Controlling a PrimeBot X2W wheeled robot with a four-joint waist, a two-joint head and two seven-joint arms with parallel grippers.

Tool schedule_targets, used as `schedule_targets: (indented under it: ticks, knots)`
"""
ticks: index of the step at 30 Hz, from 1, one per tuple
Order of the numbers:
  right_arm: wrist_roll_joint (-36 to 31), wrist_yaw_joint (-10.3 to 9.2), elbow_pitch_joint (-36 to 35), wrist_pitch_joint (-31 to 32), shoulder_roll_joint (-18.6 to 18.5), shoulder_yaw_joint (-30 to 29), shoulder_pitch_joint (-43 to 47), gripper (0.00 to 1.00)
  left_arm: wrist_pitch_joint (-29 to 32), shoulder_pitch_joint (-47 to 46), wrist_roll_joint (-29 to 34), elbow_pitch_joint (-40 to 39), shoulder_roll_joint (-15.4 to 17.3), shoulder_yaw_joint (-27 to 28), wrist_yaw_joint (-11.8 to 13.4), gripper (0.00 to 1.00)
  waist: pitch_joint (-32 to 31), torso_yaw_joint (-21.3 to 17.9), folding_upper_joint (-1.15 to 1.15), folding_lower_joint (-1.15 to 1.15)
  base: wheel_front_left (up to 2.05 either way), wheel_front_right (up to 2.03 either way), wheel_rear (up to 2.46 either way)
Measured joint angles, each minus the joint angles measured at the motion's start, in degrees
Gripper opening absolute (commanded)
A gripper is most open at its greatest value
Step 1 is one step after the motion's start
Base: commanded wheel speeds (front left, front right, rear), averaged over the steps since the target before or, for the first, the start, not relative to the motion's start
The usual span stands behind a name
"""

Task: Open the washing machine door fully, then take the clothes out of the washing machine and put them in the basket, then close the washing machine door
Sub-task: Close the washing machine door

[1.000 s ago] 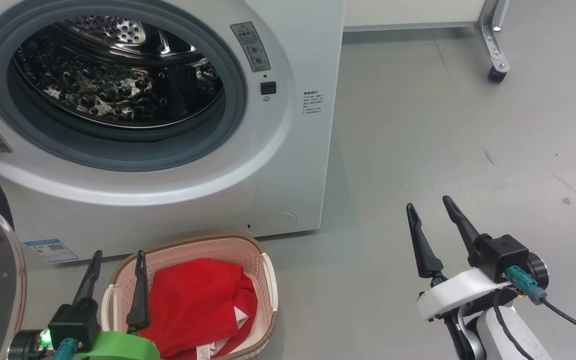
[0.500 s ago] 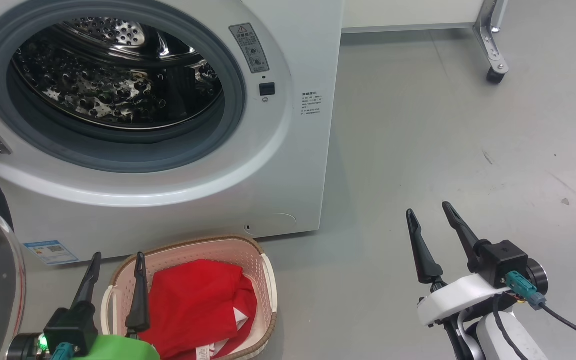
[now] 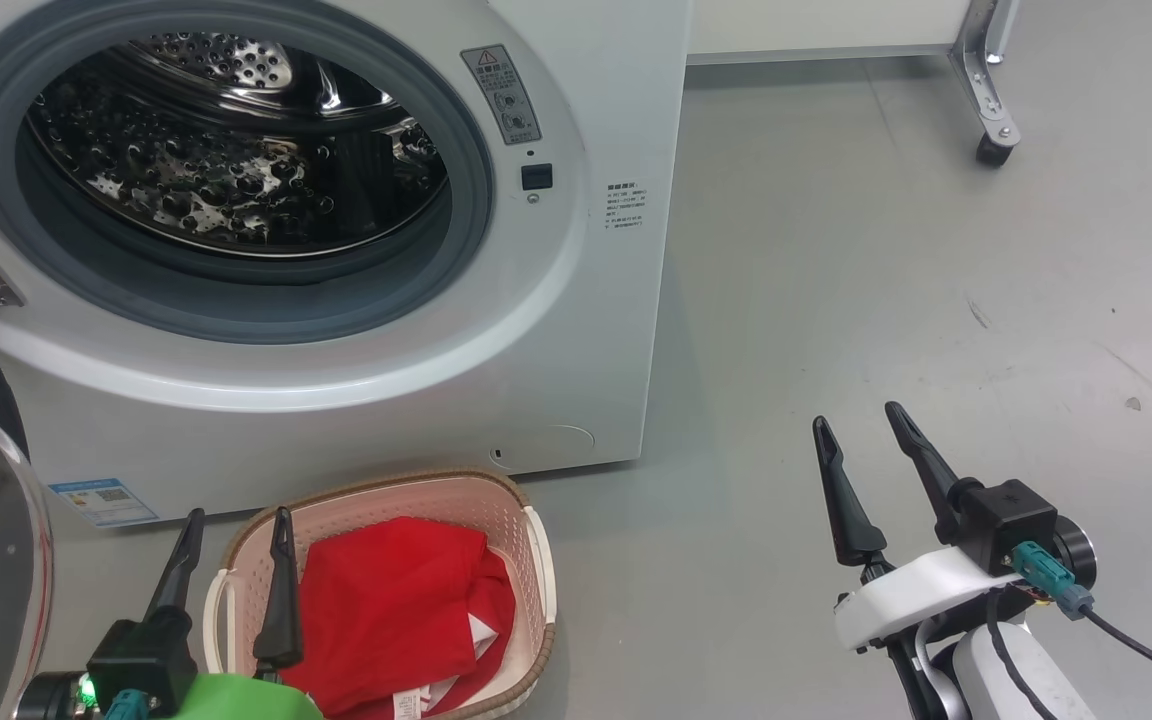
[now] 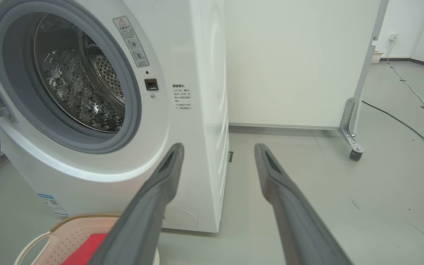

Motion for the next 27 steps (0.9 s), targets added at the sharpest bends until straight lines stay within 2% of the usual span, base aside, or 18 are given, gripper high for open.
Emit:
schedule_targets:
  ticks: [27]
  knots:
    - [0.0, 0.41, -0.1, 0.0, 0.0, -0.2, 0.0, 1.00, 1.5, 0.4, -0.2, -2.1, 0.0, -0.9, 0.3, 1.00, 0.1, 0.3, 0.00, 0.00, -0.16, 0.16, -0.01]
